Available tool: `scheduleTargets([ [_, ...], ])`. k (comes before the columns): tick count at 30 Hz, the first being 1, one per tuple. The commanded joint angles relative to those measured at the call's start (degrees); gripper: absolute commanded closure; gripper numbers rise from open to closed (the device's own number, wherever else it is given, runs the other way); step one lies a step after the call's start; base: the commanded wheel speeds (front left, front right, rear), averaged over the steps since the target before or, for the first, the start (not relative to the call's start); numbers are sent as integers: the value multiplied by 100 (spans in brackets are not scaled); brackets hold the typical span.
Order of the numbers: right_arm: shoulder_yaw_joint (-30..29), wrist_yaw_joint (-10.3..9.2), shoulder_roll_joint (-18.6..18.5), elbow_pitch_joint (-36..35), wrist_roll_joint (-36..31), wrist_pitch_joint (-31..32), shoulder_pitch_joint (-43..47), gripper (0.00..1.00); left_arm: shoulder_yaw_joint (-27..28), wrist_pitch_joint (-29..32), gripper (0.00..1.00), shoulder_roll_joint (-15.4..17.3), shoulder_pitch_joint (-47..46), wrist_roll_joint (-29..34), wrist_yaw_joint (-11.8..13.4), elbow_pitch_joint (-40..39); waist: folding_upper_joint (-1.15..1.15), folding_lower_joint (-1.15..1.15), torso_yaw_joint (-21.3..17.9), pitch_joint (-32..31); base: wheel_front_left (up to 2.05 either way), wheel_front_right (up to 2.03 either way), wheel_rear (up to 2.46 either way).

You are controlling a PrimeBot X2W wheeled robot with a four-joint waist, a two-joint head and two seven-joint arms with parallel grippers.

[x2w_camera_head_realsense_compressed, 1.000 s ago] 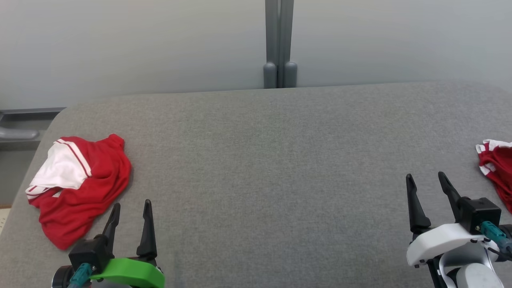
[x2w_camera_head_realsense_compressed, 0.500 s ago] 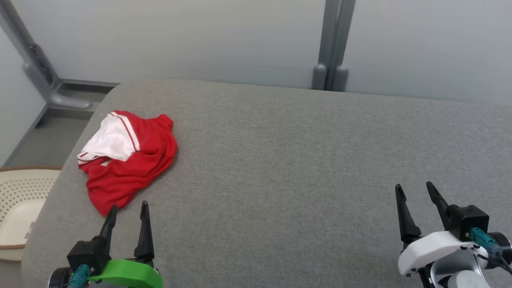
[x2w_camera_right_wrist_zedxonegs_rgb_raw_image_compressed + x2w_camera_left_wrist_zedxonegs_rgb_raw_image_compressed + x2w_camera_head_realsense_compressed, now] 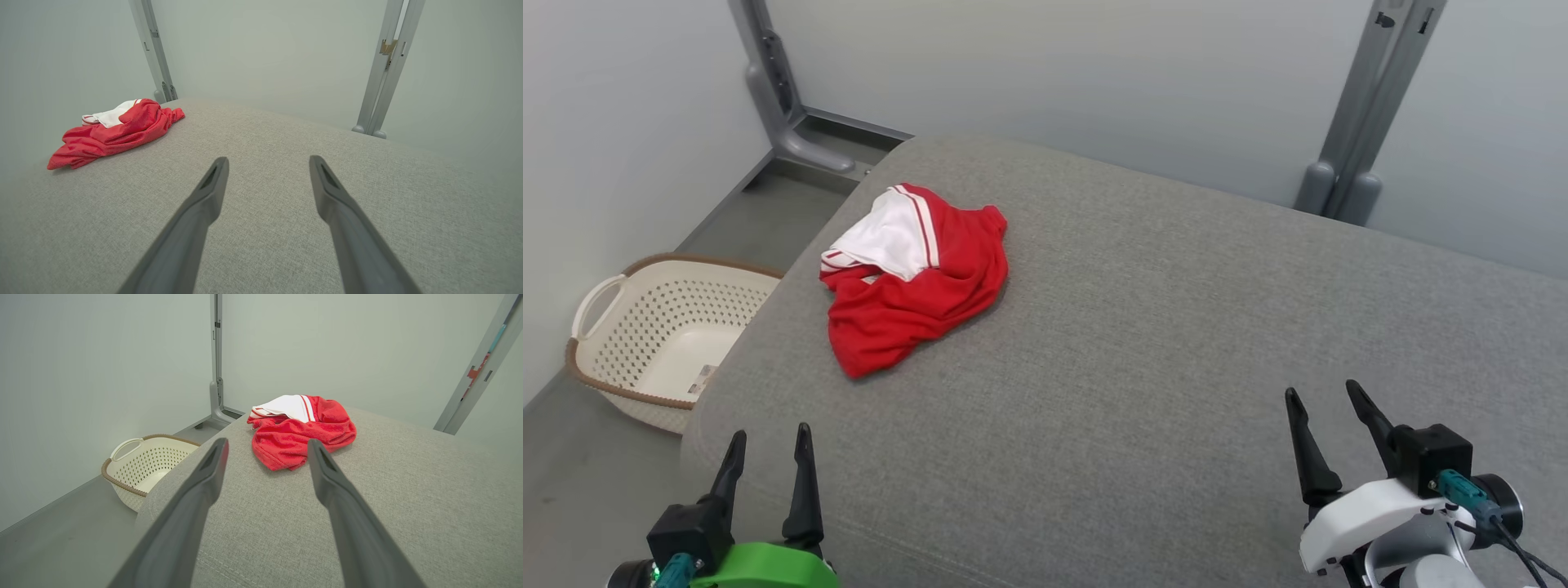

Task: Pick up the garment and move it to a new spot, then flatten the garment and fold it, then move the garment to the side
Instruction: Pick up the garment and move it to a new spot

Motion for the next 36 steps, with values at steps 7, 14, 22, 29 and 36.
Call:
scheduleTargets([
  [7,40,-10,-17,90,-51,-60,-77,0,87,-1,0,40,117,34,-17,-57,0,0,264,-46,0,0,0],
  [14,37,-10,-92,55,-78,-9,-59,0,69,-1,0,11,1,-39,-26,-4,0,0,214,3,0,0,0],
  [22,29,-10,-279,-323,-239,226,-164,0,-229,584,0,97,-1165,-414,-59,833,0,0,226,497,0,0,0],
  [29,445,-11,-688,-821,-279,635,-699,0,-95,1307,0,269,-2806,-1005,-64,1836,0,0,-277,1466,0,0,0],
  [36,677,-10,-997,-1548,-328,1009,-1117,0,125,1746,0,680,-4179,-1630,-66,2972,0,0,-1022,2526,0,0,0],
])
